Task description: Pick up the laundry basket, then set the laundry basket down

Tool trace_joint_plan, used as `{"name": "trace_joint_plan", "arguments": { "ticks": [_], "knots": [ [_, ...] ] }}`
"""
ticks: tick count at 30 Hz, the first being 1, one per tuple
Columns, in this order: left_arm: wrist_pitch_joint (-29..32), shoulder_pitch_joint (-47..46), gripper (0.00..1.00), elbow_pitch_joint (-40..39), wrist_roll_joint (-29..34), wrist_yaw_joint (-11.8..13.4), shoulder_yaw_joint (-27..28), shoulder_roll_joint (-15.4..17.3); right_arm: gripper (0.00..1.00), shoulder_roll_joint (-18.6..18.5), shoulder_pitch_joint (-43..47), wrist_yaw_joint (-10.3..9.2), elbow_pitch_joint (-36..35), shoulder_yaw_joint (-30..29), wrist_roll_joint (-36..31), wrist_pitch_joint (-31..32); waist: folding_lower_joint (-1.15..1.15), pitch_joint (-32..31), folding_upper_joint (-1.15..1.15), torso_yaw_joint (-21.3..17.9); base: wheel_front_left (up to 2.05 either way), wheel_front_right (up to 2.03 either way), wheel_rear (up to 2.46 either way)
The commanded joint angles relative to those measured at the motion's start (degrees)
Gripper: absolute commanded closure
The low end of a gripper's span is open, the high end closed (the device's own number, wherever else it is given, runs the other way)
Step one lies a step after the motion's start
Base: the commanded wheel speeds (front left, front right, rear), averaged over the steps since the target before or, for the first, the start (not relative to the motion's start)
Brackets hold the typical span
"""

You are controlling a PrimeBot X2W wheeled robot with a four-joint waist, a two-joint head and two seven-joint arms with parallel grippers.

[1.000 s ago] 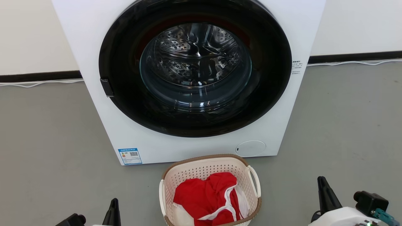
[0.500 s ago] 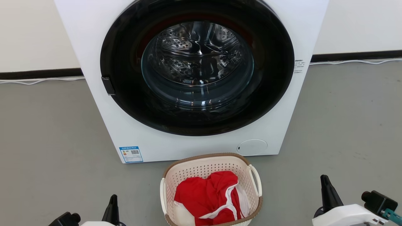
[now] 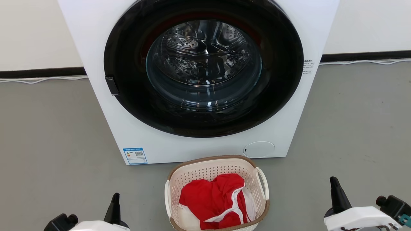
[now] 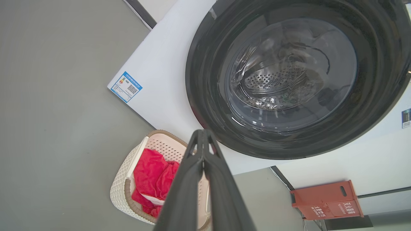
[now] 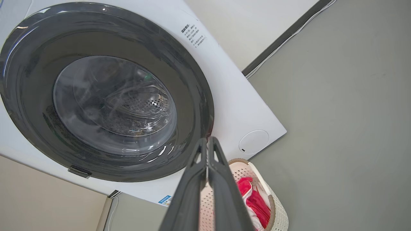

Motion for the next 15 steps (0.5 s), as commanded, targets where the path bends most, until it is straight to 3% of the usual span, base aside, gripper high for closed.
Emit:
{"name": "trace_joint_plan", "arguments": {
  "ticks": [1,15],
  "knots": [
    [0.3,-3.1,1.00,-1.9,-1.4,-0.7,1.2,0.5,1.00,-0.4,-2.7,0.26,-2.0,0.3,2.0,0.6,0.00,0.0,0.00,0.0,0.00,0.00,0.00],
    [2.8,-4.0,1.00,-2.8,-9.8,-1.8,2.2,0.7,1.00,-0.5,-3.0,0.30,-3.6,0.1,13.0,3.1,0.00,0.5,0.00,0.4,0.00,0.00,0.00]
  ]
}}
